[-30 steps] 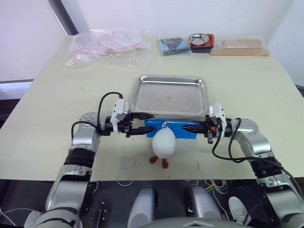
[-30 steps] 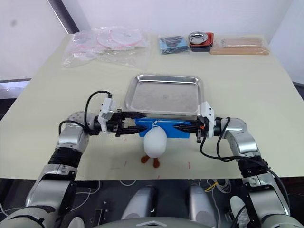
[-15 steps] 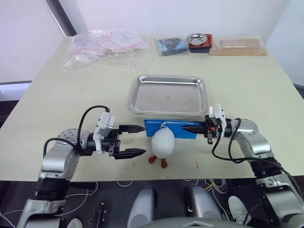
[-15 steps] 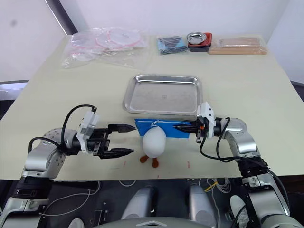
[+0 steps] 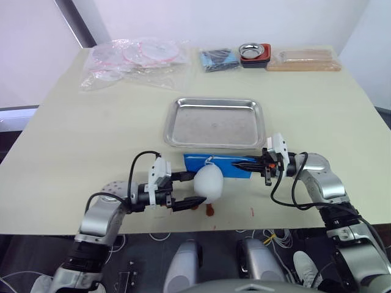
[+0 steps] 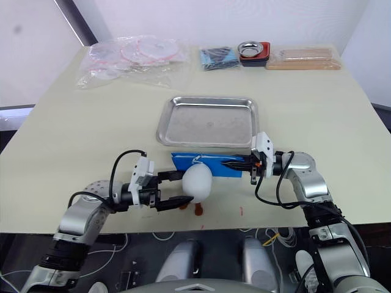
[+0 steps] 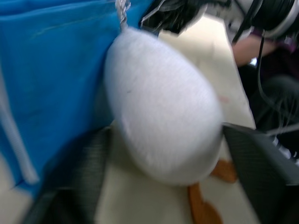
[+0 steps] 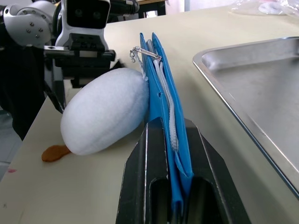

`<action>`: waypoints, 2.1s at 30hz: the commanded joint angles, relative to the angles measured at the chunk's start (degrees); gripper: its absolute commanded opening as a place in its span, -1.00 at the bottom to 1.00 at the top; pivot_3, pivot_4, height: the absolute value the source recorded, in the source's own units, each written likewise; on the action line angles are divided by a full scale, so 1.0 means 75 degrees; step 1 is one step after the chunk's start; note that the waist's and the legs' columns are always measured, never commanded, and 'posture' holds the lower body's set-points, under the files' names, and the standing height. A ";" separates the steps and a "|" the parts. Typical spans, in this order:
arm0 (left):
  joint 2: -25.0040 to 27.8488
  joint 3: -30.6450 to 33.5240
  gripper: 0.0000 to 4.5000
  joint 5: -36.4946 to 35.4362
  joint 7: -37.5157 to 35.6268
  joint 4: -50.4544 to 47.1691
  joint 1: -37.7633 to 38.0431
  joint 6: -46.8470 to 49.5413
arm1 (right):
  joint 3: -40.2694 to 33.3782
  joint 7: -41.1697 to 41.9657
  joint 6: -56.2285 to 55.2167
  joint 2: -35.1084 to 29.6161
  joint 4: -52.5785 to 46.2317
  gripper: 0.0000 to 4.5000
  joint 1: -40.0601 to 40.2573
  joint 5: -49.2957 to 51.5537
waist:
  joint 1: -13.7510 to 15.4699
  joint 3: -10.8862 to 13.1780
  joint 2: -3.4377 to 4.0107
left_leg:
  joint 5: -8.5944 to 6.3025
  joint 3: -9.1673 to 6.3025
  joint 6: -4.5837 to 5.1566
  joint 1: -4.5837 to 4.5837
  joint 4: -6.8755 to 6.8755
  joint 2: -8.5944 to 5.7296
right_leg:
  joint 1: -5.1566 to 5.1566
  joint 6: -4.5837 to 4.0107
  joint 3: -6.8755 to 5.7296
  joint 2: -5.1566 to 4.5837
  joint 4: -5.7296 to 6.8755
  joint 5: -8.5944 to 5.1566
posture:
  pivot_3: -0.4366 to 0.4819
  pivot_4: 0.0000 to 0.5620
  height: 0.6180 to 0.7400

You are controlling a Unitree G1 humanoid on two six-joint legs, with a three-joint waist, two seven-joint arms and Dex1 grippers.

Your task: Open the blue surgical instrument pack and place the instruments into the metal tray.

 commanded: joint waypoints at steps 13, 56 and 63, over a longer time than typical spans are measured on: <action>0.1685 0.1500 -0.97 -0.0559 -0.0727 -0.0015 0.0131 -0.0020 | -0.0002 -0.0025 -0.0101 0.0045 -0.0069 -1.00 0.0044 0.0032 | 0.0007 0.0000 0.0000 | 0.0000 0.0007 0.0000 0.0005 -0.0002 0.0011 | 0.0000 -0.0001 0.0002 0.0009 -0.0004 -0.0001 | -0.05 -0.47 1.00; 0.2744 0.2752 -0.97 0.0045 0.0646 0.0681 0.0988 0.0137 | -0.0137 0.0062 0.0017 0.0223 0.0066 -1.00 -0.0126 0.0222 | -0.0005 0.0000 0.0000 | -0.0001 0.0027 -0.0001 0.0006 -0.0018 0.0046 | -0.0021 -0.0002 0.0011 0.0033 -0.0001 -0.0001 | -0.05 -0.47 1.00; 0.2709 0.2177 -0.97 0.0333 0.0798 0.0451 0.1391 0.0427 | -0.0284 0.0282 -0.0012 0.0220 -0.0117 -1.00 -0.0039 0.0471 | 0.0005 0.0001 0.0001 | -0.0001 0.0031 -0.0001 0.0005 -0.0020 0.0051 | -0.0023 -0.0002 0.0015 0.0036 -0.0001 -0.0001 | -0.05 -0.47 1.00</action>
